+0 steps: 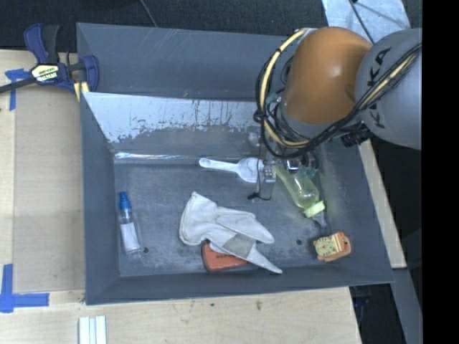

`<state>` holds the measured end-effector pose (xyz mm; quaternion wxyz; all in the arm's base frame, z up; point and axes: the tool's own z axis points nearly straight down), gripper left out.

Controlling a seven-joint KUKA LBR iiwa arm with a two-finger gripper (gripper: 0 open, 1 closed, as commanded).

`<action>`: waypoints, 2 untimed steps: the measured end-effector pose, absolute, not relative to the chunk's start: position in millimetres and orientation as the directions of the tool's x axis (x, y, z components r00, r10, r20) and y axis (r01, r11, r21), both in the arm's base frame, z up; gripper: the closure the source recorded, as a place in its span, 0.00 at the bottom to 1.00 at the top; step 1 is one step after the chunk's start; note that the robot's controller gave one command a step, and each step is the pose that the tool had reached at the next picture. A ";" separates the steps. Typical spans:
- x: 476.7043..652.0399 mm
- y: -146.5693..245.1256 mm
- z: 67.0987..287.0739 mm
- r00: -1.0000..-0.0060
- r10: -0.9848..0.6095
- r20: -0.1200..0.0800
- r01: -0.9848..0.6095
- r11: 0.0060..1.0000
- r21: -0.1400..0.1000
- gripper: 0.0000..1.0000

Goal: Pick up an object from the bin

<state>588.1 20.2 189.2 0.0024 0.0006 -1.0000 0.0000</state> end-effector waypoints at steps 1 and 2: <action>589.6 20.1 194.4 -1.000 -0.001 -0.004 -0.001 1.000 0.000 0.00; 566.2 18.6 130.4 -0.999 0.039 -0.008 0.039 0.999 0.001 0.00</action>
Offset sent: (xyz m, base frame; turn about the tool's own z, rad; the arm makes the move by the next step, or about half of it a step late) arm -0.0454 -0.0022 -0.1192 0.0747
